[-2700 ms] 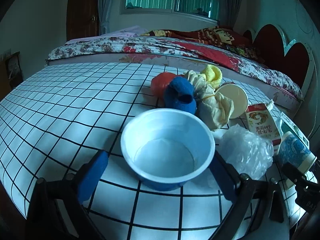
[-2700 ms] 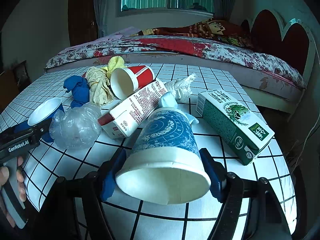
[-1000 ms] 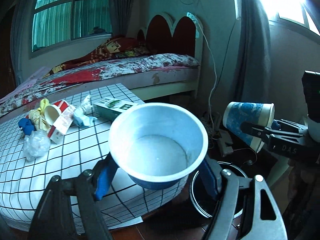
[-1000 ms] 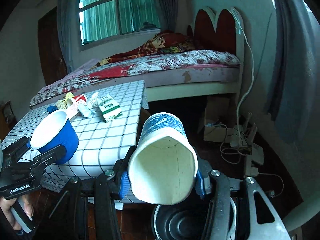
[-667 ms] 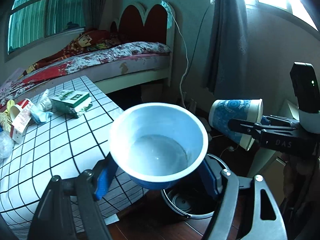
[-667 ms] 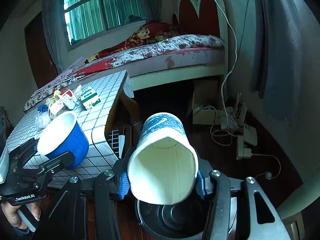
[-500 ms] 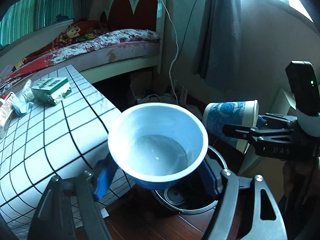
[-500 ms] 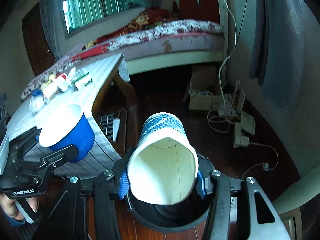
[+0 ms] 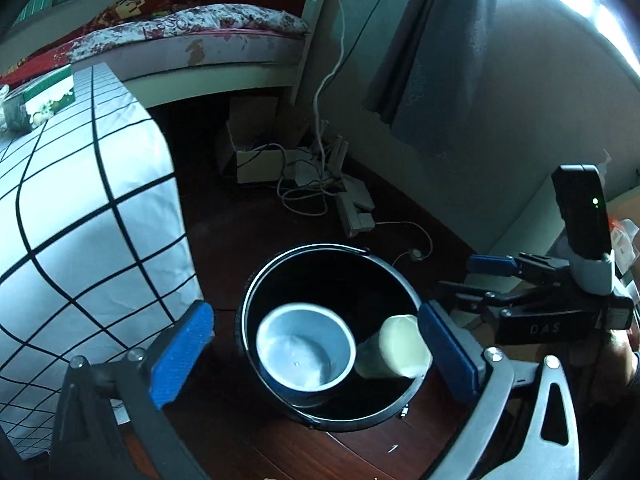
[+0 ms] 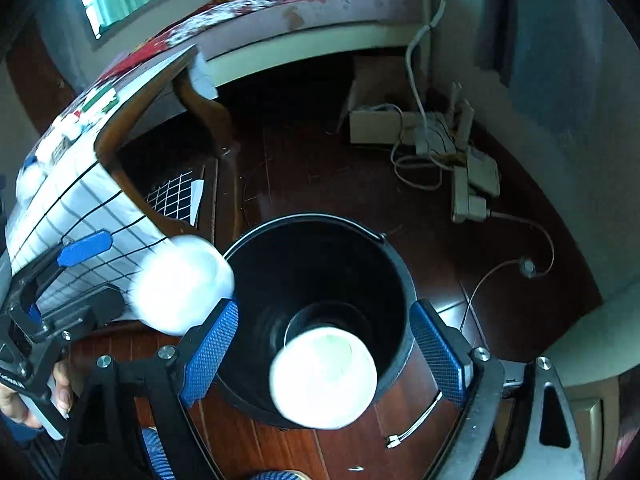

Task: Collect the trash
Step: 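Open both grippers to drop the bowl and cup into the bin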

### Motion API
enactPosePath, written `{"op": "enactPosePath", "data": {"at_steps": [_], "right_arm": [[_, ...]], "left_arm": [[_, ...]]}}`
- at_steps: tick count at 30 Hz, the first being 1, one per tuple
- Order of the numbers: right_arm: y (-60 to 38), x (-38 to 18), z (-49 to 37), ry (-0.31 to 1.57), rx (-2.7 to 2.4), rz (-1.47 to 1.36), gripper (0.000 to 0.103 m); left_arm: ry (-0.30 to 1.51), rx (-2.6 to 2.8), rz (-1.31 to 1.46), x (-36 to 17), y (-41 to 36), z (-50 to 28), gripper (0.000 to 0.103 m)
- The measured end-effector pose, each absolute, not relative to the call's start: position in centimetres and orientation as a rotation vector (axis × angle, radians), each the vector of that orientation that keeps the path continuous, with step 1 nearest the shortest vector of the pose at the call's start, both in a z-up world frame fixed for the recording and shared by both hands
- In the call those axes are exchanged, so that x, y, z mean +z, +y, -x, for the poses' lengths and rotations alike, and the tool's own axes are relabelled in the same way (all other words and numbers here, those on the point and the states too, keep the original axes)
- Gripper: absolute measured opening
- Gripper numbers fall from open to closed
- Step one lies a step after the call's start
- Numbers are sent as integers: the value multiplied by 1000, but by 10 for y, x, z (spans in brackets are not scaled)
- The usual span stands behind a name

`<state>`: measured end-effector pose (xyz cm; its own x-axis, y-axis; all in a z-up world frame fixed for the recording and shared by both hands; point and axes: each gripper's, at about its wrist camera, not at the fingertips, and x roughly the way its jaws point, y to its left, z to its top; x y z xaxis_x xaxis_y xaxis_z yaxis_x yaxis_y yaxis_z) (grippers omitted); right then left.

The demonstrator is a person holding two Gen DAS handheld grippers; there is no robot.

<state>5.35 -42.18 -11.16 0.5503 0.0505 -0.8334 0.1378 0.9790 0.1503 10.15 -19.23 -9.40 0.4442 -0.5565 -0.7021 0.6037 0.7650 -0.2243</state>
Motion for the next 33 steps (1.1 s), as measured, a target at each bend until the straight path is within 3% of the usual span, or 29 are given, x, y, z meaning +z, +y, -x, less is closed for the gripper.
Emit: {"op": "enactPosePath", "data": {"at_steps": [4, 8, 33], "right_arm": [[-426, -110, -49, 978, -89, -204, 90], [-419, -107, -51, 966, -108, -164, 101], [-384, -43, -53, 788, -120, -97, 102]], "left_arm": [[826, -627, -114, -95, -191, -100, 102], [802, -558, -146, -94, -190, -93, 102], [660, -449, -143, -37, -166, -93, 102]]}}
